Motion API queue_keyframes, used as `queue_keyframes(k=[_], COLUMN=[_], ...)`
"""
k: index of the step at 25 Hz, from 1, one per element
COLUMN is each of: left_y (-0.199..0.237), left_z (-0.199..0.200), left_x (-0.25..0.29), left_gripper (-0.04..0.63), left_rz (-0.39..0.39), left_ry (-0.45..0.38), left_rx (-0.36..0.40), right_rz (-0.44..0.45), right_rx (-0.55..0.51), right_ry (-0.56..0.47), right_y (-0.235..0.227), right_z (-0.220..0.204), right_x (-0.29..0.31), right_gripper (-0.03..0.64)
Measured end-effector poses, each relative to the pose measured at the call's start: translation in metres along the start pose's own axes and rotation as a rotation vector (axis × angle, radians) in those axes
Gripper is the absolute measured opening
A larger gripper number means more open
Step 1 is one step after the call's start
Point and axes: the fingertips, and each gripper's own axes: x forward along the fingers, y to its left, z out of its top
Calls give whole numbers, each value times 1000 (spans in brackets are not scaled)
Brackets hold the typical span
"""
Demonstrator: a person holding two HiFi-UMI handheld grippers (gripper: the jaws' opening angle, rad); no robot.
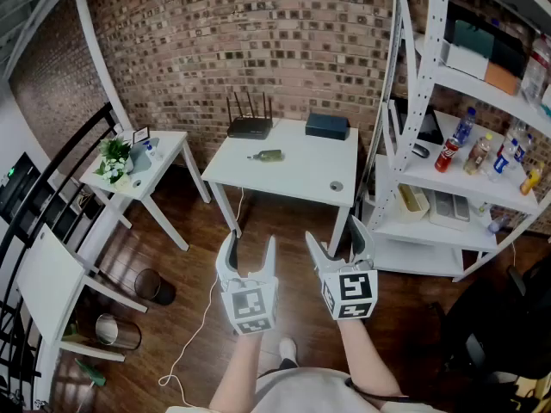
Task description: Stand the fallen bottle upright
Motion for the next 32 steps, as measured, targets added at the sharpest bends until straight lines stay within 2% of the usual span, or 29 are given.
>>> queue_keyframes(k=[3, 7, 9, 16, 20, 25, 32], left_y=[24, 54, 61, 84, 101, 123, 136], left_z=[-9, -37, -45, -68, -73, -72, -106], left_x=[22, 51, 63, 126, 176, 263, 363], left_gripper=[319, 319, 319, 319, 319, 295, 295], left_rz=[-3, -6, -13, 0, 17, 52, 93], left_ry=[-1, 56, 72, 102, 112, 90, 166], left_rx=[0, -86, -95, -120, -95, -55, -65], right_rz=[14, 85, 118, 172, 279, 390, 403], right_rx=[-15, -47, -55, -64, -28, -51, -24], right_ry=[18, 113, 156, 158, 159, 153, 196], right_y=[12, 36, 43, 37, 38, 27, -31], right_z=[-10, -35, -43, -53, -60, -69, -98], right_x=[32, 73, 89, 164, 225, 312, 422], right_gripper=[371, 354, 332, 327, 325, 276, 273])
